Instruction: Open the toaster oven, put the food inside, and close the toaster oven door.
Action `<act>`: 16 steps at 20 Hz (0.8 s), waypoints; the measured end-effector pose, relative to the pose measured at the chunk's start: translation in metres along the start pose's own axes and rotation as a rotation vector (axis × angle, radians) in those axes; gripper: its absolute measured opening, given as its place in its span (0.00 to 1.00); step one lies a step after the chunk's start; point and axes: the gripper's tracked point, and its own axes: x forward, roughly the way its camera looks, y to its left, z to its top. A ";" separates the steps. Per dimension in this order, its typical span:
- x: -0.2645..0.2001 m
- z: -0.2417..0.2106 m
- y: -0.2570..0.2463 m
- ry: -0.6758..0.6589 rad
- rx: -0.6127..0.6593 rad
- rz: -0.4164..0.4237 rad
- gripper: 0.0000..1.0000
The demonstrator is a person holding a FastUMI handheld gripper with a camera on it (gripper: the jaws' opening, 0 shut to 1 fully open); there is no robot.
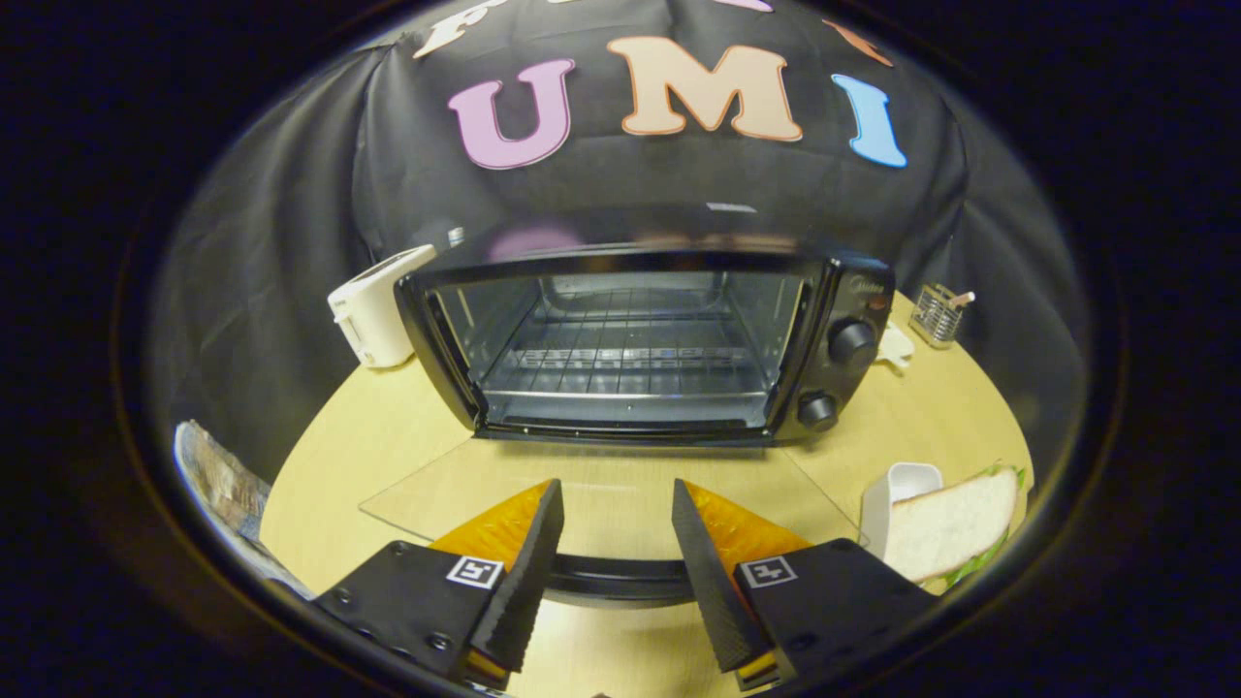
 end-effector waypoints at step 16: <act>0.030 -0.008 0.002 0.002 0.021 -0.026 0.73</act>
